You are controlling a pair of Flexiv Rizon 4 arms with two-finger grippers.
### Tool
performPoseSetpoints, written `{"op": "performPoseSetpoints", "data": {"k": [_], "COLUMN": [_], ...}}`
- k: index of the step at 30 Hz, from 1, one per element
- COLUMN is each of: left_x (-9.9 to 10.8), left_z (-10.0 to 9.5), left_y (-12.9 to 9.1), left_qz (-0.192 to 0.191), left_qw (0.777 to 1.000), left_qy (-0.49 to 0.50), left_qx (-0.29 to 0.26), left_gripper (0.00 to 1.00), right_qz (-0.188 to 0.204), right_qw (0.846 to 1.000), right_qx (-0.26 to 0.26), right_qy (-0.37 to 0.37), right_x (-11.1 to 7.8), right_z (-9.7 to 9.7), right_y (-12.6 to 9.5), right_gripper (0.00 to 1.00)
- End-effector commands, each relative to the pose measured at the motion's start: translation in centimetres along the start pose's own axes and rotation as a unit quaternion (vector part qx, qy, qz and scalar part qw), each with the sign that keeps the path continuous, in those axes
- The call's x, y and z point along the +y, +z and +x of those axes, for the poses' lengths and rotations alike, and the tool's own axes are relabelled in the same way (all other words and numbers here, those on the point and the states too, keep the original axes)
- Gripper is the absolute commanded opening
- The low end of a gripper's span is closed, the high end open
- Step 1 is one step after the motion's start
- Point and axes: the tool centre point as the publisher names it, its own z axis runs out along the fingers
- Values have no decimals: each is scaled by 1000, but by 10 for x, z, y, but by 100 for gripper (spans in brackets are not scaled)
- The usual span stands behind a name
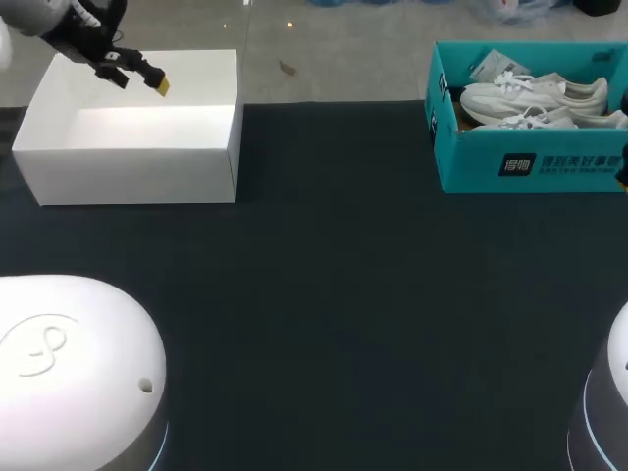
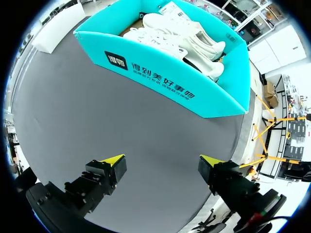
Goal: Take the shoe out of the shoebox, open the shoe tongue, remove and reinsert the insole, then place the shoe into the shoebox
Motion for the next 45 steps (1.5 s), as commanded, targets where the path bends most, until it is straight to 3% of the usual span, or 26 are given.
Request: {"op": "performPoseSetpoints", "data": {"k": [1,10,15,24,30,33,35,45], "left_x": [-20,-1,7,15,20,22,24,26], "left_z": [0,-11,-13,-2,6,11,15,23], "left_y": [7,40,45,23,14,13,12,6], "left_qz": [-189,-265,-266,-240,-232,-230,-229,-233], "left_qw": [967,928,901,896,903,904,905,904], "left_qy": [-127,-205,-293,-329,-316,-316,-316,-312], "left_qx": [-113,-161,-177,-174,-176,-174,-170,-175], "left_gripper": [100,100,100,100,100,100,100,100], "right_qz": [8,17,31,62,87,75,70,51], "right_qw": [1000,1000,999,993,974,964,960,966], "right_qx": [-17,6,15,27,65,72,80,75], "right_qy": [3,4,-4,96,200,243,259,243], "right_x": [-1,-4,-8,-1,11,16,19,33], "right_z": [2,-6,-11,-23,-34,-39,-41,-47], "right_y": [-6,-12,-22,-57,-69,-79,-84,-105], "right_gripper": [100,100,100,100,100,100,100,100]}}
